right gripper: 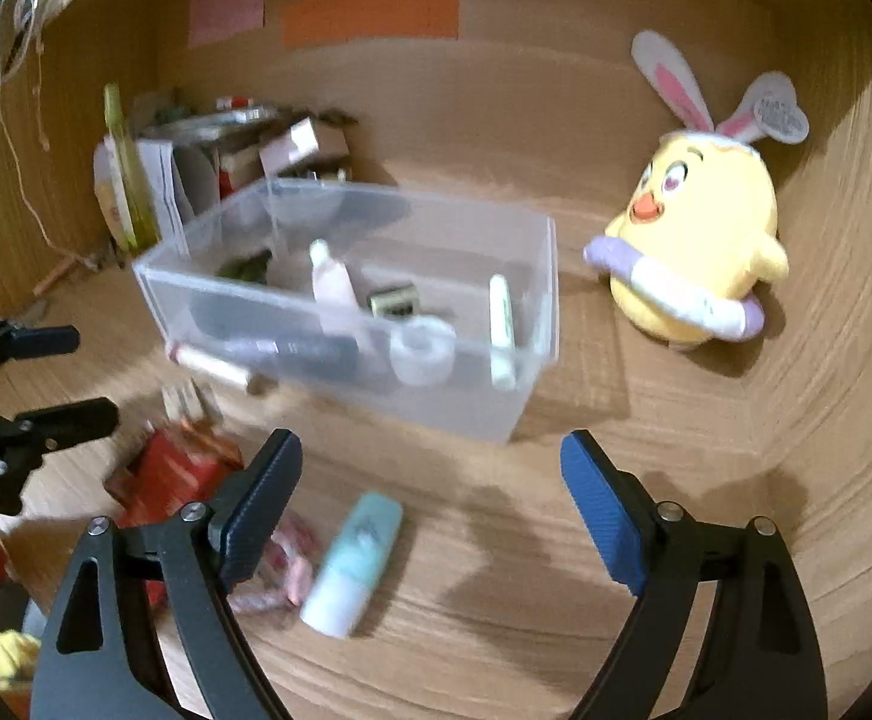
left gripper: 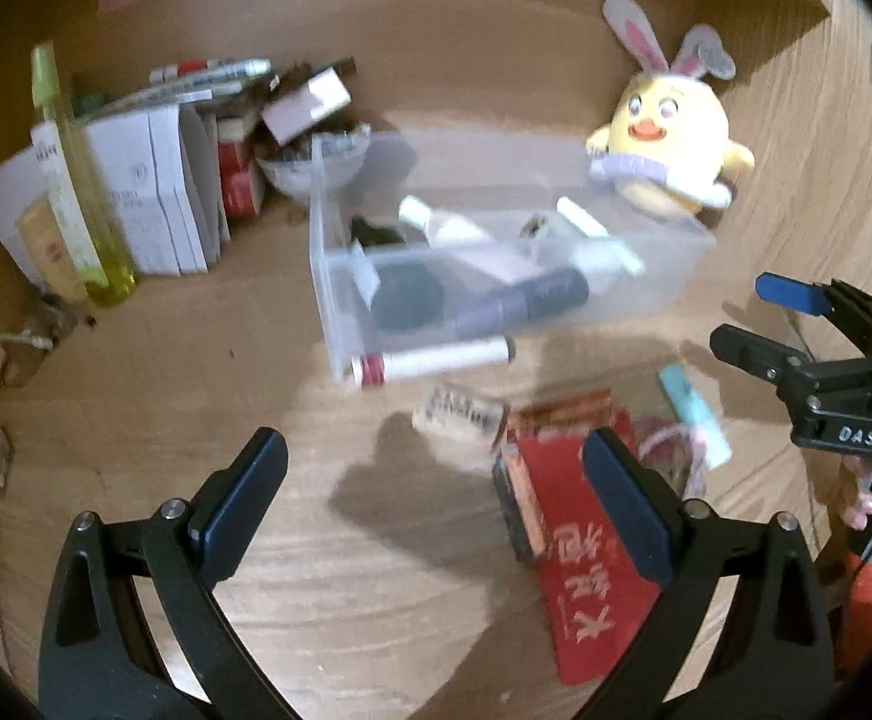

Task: Organize objects
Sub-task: 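Move left tool to the blue Max box while right tool moves to the light-blue tube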

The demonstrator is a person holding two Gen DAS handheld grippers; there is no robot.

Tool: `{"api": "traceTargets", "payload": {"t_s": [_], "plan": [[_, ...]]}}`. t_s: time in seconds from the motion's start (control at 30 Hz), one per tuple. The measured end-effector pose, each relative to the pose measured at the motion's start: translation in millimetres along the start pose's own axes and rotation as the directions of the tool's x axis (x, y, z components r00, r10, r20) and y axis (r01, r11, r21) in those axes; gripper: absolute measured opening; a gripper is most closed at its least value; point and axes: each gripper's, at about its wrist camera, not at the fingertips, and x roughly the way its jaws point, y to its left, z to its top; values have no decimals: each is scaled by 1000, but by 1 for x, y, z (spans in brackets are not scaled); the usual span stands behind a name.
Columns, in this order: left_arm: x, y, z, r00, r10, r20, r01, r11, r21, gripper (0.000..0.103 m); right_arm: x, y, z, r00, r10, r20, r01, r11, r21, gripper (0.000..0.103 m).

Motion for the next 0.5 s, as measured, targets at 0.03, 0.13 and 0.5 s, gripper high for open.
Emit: {"api": "traceTargets", "payload": {"t_s": [0.03,0.13,0.5], "plan": [[2,-1,-3,1000,0,-7,0,1000,2,100,3,-1,-3,1000,-3,-13,3,1000,-1,86],[7,-2,-13,1000,4,-30,-4,1000,12,100,12,-3,-11,999,-8,-54,8,1000,-1,86],[13,20,-28,994,72,-80,-73,997,-7,100,30,9,-21,992,-13,-124,6,998,-59,86]]}}
